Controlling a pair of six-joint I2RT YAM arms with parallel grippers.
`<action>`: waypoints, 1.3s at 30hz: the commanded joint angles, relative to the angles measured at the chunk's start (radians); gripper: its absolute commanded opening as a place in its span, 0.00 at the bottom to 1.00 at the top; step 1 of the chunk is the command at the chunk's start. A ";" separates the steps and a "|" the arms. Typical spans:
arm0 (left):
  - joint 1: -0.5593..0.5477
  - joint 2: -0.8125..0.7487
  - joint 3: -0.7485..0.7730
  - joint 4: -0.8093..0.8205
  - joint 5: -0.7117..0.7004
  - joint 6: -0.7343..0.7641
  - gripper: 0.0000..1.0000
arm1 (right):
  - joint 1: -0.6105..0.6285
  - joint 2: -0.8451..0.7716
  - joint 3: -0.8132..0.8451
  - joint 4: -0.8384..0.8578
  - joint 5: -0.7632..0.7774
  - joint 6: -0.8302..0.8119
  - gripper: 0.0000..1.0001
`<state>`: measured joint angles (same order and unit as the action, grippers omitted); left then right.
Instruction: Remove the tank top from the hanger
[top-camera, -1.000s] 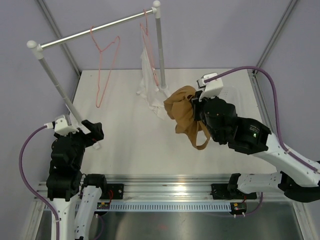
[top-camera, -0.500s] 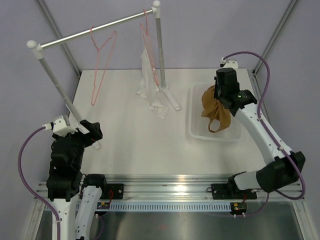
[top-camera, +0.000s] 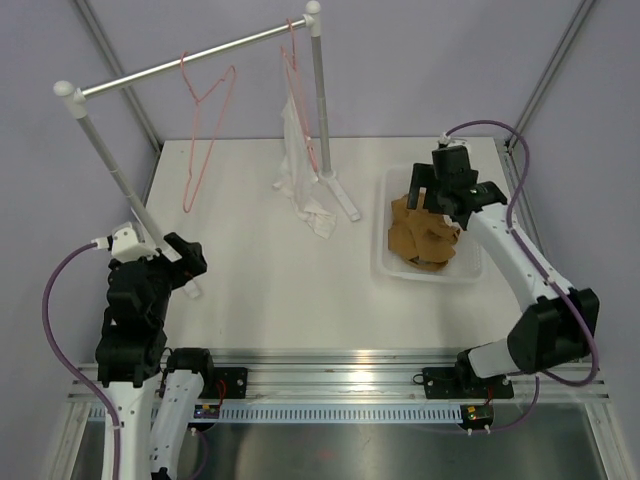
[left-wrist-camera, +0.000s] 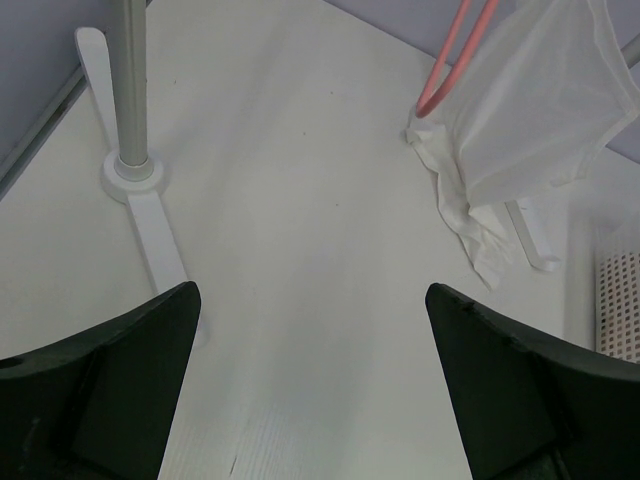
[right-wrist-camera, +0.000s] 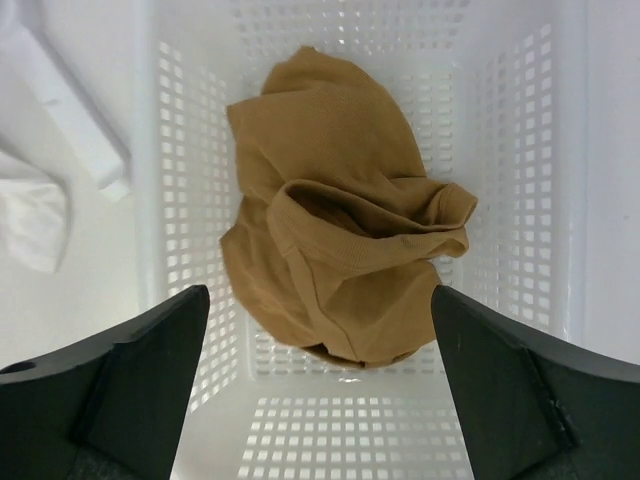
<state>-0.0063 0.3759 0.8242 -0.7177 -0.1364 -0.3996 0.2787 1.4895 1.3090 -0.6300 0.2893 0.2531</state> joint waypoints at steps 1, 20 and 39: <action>0.005 0.052 0.023 0.018 -0.002 0.018 0.99 | 0.002 -0.243 0.056 -0.036 -0.056 0.026 0.99; -0.211 0.248 0.237 -0.244 -0.206 0.062 0.99 | 0.002 -0.721 0.056 -0.497 -0.047 -0.048 0.99; -0.245 0.055 0.260 -0.342 -0.198 0.077 0.99 | 0.002 -0.902 -0.045 -0.445 -0.099 -0.077 0.99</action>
<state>-0.2470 0.4355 1.0847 -1.0836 -0.3317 -0.3431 0.2787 0.5846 1.2671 -1.1057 0.1825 0.1974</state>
